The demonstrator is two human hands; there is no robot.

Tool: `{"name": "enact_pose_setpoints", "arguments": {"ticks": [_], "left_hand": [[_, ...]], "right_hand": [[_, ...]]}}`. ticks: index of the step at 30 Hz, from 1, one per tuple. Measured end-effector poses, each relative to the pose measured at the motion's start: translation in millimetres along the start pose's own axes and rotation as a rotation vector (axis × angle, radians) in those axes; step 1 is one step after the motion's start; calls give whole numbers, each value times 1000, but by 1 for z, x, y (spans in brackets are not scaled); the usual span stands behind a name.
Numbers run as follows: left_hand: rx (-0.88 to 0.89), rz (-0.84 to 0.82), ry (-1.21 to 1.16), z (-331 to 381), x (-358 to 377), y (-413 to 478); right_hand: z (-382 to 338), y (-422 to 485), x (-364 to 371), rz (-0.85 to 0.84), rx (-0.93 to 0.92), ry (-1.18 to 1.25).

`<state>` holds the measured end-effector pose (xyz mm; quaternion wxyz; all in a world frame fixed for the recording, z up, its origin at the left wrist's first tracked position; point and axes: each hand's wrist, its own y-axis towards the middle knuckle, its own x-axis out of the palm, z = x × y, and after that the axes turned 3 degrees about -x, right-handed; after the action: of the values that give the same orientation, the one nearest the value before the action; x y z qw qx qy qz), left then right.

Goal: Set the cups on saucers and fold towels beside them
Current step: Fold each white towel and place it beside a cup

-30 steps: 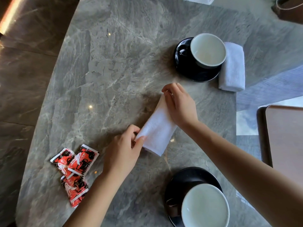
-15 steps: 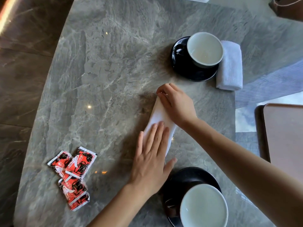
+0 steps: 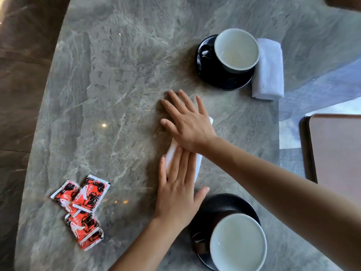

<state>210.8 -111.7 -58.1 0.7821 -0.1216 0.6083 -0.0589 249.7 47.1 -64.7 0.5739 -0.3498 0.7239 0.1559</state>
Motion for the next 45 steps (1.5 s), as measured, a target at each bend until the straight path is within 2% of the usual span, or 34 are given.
{"name": "enact_pose_setpoints", "arguments": {"ticks": [12,22,24,27,29,33,36,40,45], "left_hand": [[52,64,-17,-3,12,-10],[60,29,-85,-3,-9,-10],[61,52,-194,-3,-16,-10],[32,164,-557,-12,-30,-7],[-52,274,-712,-24,-36,-4],[-219,315,-848,-43,-37,9],[-261,280,-886,-48,-36,22],[-236,163,-837,-47,-32,32],[-238,79,-853,-43,-28,30]], "right_hand": [[12,28,2,65,-17,-50],[7,26,0,143,-2,16],[7,22,-7,249,0,180],[17,4,-19,608,-7,445],[25,-16,-22,752,75,548],[39,-58,-23,663,373,820],[43,-80,-21,567,465,925],[33,-87,-16,453,508,934],[19,-82,-17,373,461,940]]}}
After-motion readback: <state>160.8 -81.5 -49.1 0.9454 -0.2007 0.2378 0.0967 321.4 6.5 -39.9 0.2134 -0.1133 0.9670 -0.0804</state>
